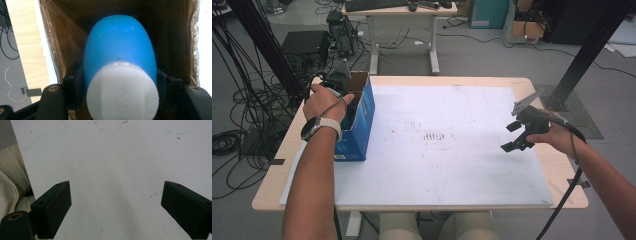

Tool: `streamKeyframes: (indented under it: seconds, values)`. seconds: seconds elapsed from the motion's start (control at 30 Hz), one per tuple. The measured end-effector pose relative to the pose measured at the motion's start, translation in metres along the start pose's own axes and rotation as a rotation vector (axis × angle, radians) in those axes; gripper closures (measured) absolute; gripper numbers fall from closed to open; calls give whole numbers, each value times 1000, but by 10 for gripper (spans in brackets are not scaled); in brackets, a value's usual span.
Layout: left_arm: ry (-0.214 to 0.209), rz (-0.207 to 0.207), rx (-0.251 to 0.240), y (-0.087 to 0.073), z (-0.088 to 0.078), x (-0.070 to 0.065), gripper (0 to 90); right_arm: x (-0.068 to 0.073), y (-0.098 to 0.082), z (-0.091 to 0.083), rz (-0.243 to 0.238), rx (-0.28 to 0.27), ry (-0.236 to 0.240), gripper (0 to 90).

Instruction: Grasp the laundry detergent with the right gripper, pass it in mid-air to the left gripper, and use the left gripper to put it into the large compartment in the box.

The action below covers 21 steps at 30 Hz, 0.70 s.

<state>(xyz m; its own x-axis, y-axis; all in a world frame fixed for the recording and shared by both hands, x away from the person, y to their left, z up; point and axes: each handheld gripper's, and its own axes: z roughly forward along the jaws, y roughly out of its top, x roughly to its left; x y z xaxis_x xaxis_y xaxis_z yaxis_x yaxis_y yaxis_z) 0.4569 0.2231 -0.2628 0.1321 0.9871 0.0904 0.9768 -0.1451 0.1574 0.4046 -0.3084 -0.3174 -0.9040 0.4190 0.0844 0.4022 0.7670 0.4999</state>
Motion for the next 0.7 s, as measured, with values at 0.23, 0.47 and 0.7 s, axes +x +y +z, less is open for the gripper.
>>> streamKeyframes:
  seconds: [0.23,0.47,0.7]
  values:
    - [-2,-1,8,0,-1,0,371,0,0,0,1,-3,0,94]
    - [-2,-4,-2,0,0,0,370,0,0,0,2,-1,1,94]
    - [-3,-6,-4,0,0,0,371,0,0,1,0,-1,3,94]
